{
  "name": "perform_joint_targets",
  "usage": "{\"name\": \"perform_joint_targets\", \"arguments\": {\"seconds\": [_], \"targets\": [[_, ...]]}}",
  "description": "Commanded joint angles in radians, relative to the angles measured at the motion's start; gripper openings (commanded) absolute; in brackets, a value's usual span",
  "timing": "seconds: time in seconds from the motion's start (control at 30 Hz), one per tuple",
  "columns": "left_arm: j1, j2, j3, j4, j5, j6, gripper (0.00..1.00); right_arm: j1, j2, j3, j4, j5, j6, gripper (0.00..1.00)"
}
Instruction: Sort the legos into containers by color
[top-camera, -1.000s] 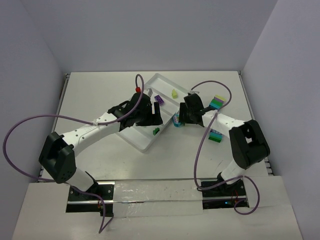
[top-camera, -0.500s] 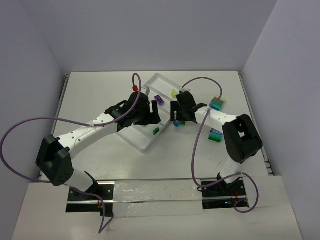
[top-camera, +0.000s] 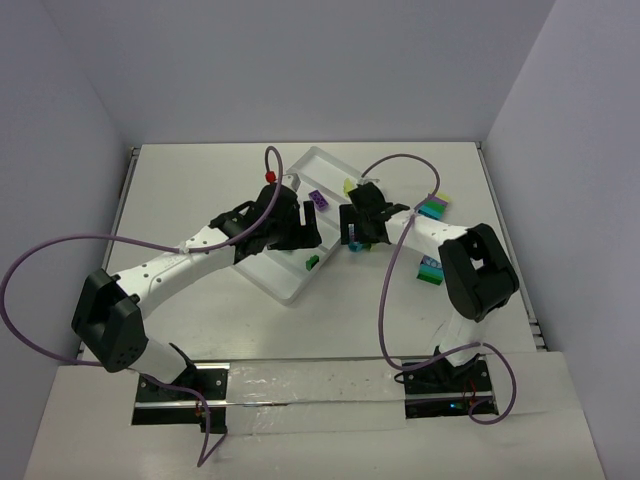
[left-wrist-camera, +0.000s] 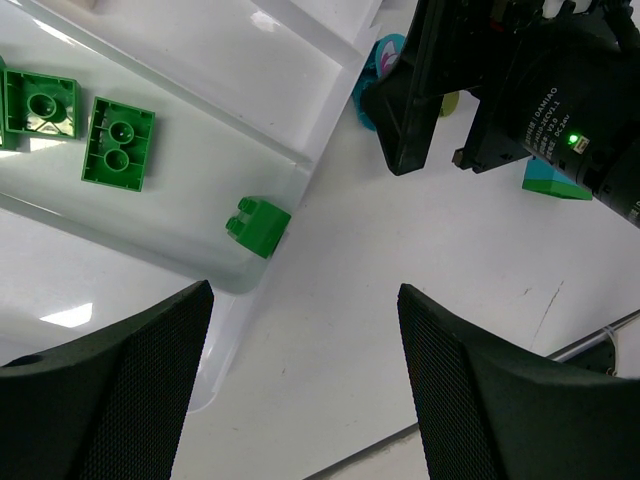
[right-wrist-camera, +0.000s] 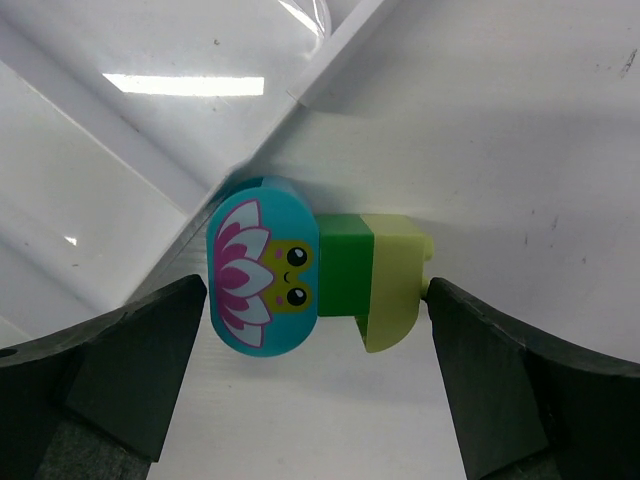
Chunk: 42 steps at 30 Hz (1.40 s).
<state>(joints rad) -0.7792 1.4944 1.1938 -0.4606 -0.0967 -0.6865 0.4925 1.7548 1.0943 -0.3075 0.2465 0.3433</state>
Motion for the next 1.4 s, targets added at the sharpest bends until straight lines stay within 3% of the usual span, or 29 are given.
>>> {"name": "perform_joint_targets", "arguments": {"seconds": [0.0,0.4,0.87,1.2,1.37], "targets": [[0.000,-0.032,0.029,0.029,0.002,0.023,0.82,0.008,0.003,0.033,-0.024,0.038,-0.004,1.00],[-0.002,-0.001,0.077,-0.005,0.000,0.034,0.82,-0.075,-0.060,-0.055,-0.022,0.097,0.021,1.00],[-0.002,-0.005,0.060,0.008,0.000,0.033,0.82,-0.025,-0.193,-0.068,0.019,0.068,0.064,1.00],[-0.002,-0.022,0.044,0.008,-0.004,0.030,0.81,-0.026,-0.031,0.049,-0.047,0.232,0.201,1.00],[-0.002,-0.013,0.041,0.008,0.001,0.032,0.81,-0.026,0.007,0.108,-0.180,0.302,0.387,0.99]]}}
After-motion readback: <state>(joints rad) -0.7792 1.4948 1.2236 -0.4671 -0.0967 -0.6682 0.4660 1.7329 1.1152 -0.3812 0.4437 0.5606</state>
